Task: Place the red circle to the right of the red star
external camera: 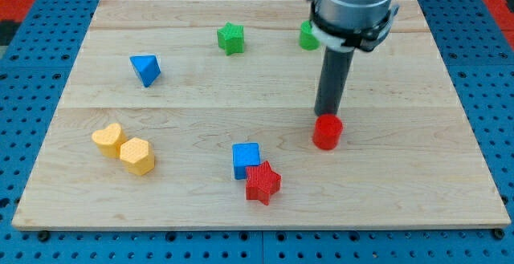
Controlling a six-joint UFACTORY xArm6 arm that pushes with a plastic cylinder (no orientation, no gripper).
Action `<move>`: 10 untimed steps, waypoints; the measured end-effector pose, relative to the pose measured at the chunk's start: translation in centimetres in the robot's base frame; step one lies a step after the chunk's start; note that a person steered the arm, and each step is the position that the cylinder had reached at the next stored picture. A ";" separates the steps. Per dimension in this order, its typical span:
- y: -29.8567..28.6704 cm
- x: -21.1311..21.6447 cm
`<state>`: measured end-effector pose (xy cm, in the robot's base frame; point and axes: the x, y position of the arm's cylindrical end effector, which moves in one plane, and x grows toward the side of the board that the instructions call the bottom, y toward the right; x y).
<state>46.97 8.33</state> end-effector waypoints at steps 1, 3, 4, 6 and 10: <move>-0.4 -0.1; -2.9 1.2; -2.6 5.7; -2.5 2.3; 0.7 6.4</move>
<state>53.40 9.01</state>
